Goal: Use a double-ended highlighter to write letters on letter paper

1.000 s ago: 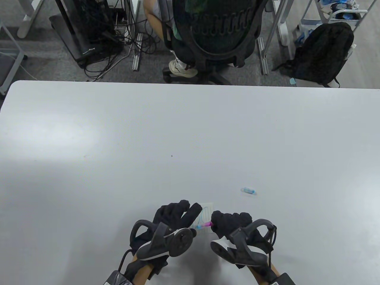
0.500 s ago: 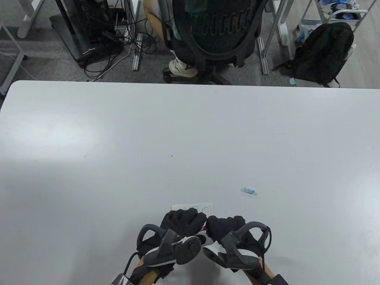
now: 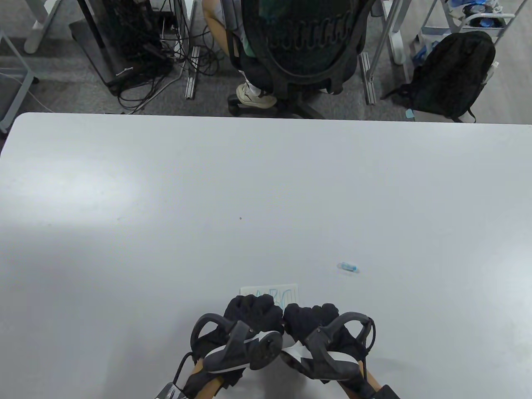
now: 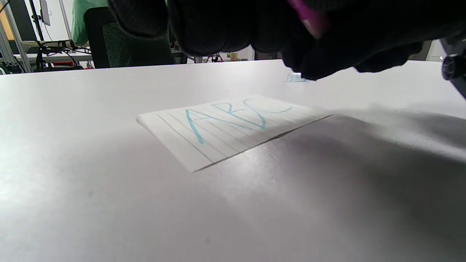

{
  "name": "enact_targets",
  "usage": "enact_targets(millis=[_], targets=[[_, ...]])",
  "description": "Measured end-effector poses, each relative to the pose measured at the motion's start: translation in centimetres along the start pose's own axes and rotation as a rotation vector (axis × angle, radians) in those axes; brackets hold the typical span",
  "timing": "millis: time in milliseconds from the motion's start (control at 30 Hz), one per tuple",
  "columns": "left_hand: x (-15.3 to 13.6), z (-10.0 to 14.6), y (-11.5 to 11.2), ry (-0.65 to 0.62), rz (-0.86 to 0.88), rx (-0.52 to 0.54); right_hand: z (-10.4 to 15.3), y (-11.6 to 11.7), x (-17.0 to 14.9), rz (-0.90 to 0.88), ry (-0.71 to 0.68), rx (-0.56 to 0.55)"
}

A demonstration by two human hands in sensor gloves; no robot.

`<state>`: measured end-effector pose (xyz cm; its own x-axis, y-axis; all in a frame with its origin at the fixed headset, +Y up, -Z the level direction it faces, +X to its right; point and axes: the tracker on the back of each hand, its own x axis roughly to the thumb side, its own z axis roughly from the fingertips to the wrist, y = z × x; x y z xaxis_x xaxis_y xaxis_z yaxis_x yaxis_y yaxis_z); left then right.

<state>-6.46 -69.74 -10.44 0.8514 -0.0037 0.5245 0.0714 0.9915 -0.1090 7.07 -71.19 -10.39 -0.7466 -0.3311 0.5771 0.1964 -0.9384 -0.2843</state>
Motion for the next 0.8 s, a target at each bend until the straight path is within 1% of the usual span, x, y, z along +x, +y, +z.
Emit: enact_targets(millis=[200,433,600,733,800], targets=[[-0.3,0.0,0.1,0.018,-0.017,0.02,-0.1,-0.3,-0.5,-0.052,0.032,0.004],[-1.9,0.2,0.4,0.065,0.037,0.048,0.1,-0.8,-2.4,-0.127,0.093,-0.012],[-3.1,0.3,0.7,0.088,0.094,0.068,0.3,-1.1,-4.4,-0.134,0.156,-0.029],[-4.0,0.2,0.8,0.114,0.125,0.077,0.7,-1.2,-6.9,-0.141,0.238,-0.046],[-4.6,0.2,0.7,0.129,0.143,0.08,1.0,-0.9,-8.4,-0.144,0.289,-0.049]])
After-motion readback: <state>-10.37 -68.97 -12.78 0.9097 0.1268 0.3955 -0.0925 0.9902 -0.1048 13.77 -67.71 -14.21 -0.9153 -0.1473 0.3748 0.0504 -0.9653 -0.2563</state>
